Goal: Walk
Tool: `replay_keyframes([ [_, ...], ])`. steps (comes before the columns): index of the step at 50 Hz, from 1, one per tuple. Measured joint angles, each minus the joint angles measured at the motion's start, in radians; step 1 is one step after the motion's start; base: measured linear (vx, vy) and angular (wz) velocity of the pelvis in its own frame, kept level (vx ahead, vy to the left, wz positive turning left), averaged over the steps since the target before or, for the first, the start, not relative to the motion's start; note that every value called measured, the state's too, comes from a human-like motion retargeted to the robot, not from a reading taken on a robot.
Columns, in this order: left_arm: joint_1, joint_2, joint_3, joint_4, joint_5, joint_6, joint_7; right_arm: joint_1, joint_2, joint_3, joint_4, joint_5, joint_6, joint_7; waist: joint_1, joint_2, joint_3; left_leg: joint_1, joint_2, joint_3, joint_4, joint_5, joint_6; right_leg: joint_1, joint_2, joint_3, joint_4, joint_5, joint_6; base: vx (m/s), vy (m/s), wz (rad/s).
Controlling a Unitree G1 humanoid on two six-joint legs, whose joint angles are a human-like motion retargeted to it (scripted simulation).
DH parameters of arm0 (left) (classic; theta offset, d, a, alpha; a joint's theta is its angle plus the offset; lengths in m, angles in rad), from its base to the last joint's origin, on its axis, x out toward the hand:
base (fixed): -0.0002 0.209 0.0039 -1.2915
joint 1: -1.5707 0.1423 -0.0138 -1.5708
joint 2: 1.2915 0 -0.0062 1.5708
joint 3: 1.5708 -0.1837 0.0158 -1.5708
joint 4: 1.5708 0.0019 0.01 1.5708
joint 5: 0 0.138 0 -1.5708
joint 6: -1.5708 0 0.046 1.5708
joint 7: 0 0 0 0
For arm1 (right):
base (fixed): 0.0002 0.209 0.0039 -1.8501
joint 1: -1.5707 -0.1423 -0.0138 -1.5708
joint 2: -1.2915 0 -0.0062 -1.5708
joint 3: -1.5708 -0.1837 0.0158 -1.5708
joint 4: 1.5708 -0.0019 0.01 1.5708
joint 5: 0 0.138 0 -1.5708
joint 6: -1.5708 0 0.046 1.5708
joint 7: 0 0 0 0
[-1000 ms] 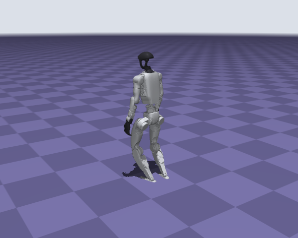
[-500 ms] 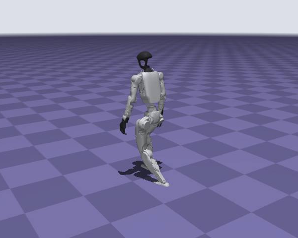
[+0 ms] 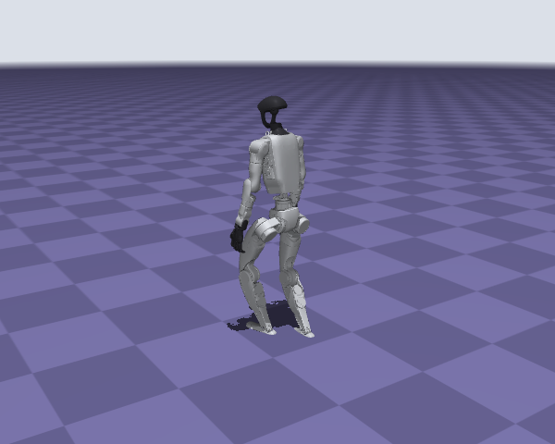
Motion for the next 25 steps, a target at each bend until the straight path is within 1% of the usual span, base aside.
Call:
replay_keyframes([
  [2, 0.004, 0.000, -0.011, 0.009, 0.007, 0.005, 0.001, 0.004, 0.007, 0.014, -0.003, 0.003, 0.001, -0.001, -0.016, -0.041, -0.011, 0.005, -0.080, -0.008, -0.145, 0.049, -0.001, -0.005, -0.052, 0.003, 0.049, -0.033, 0.012, 0.44, -0.04, 0.30],
  [5, 0.016, -0.003, -0.026, 0.020, 0.013, 0.012, 0.005, 0.014, 0.019, 0.034, -0.006, 0.002, -0.001, -0.003, -0.021, -0.064, -0.017, -0.011, -0.118, -0.017, -0.125, 0.067, 0.008, -0.005, -0.089, -0.002, 0.154, -0.058, 0.027, 0.43, -0.03, -0.03],
  [7, 0.021, -0.001, -0.035, 0.029, 0.016, 0.020, 0.005, 0.020, 0.027, 0.045, -0.007, 0.000, -0.001, -0.003, -0.030, -0.091, -0.023, 0.007, -0.146, -0.013, -0.101, 0.075, 0.030, -0.008, -0.132, -0.002, 0.254, -0.044, 0.048, 0.47, -0.03, -0.04],
  [8, 0.025, 0.000, -0.041, 0.033, 0.018, 0.025, 0.004, 0.024, 0.030, 0.051, -0.008, -0.001, -0.001, 0.000, -0.036, -0.107, -0.023, 0.021, -0.162, -0.009, -0.087, 0.072, 0.044, -0.014, -0.162, -0.005, 0.321, -0.017, 0.062, 0.47, -0.01, 0.04],
  [10, 0.022, 0.008, -0.049, 0.041, 0.022, 0.036, -0.007, 0.021, 0.036, 0.059, -0.014, 0.002, 0.001, 0.012, -0.062, -0.182, -0.004, 0.118, -0.254, 0.008, -0.180, 0.102, 0.083, -0.049, -0.294, 0.020, 0.513, 0.098, 0.115, 0.47, 0.01, 0.16],
  [12, 0.029, 0.007, -0.067, 0.040, 0.029, 0.040, -0.011, 0.023, 0.039, 0.061, -0.018, 0.006, -0.001, 0.017, -0.086, -0.205, 0.005, 0.141, -0.283, 0.008, -0.141, 0.075, 0.109, -0.097, -0.367, 0.027, 0.682, 0.208, 0.126, 0.47, 0.00, 0.14],
  [13, 0.023, 0.011, -0.074, 0.037, 0.033, 0.043, -0.014, 0.014, 0.039, 0.060, -0.019, 0.011, -0.001, 0.022, -0.098, -0.216, 0.009, 0.173, -0.298, 0.002, -0.173, 0.077, 0.119, -0.141, -0.399, 0.046, 0.747, 0.251, 0.125, 0.50, 0.01, 0.09],
  [15, 0.026, 0.011, -0.092, 0.031, 0.039, 0.044, -0.008, 0.018, 0.042, 0.058, -0.020, 0.018, -0.005, 0.019, -0.124, -0.230, 0.015, 0.197, -0.313, 0.000, -0.139, 0.057, 0.123, -0.196, -0.451, 0.055, 0.834, 0.250, 0.111, 0.52, -0.02, 0.06],
  [18, 0.001, 0.016, -0.097, 0.017, 0.036, 0.045, 0.007, 0.007, 0.033, 0.058, -0.021, 0.036, -0.013, 0.007, -0.144, -0.189, 0.015, 0.282, -0.266, -0.019, -0.195, 0.058, 0.096, -0.287, -0.423, 0.040, 0.782, 0.193, 0.083, 0.58, -0.05, -0.19],
  [20, -0.009, 0.017, -0.099, 0.002, 0.027, 0.036, 0.022, 0.012, 0.032, 0.060, -0.024, 0.042, -0.018, -0.005, -0.153, -0.160, 0.014, 0.309, -0.222, -0.009, -0.175, 0.047, 0.073, -0.325, -0.382, 0.020, 0.680, 0.145, 0.072, 0.58, -0.08, -0.15],
  [22, -0.017, 0.020, -0.097, -0.016, 0.014, 0.021, 0.035, 0.021, 0.034, 0.063, -0.025, 0.044, -0.020, -0.015, -0.154, -0.123, 0.009, 0.319, -0.165, 0.001, -0.126, 0.033, 0.047, -0.348, -0.307, 0.006, 0.537, 0.135, 0.075, 0.55, -0.08, -0.22],
  [25, -0.025, 0.028, -0.090, -0.046, -0.013, -0.007, 0.049, 0.040, 0.040, 0.066, -0.020, 0.047, -0.019, -0.024, -0.127, -0.049, -0.005, 0.301, -0.061, -0.006, 0.007, 0.012, 0.001, -0.341, -0.159, -0.011, 0.311, 0.174, 0.081, 0.50, -0.08, -0.42],
])
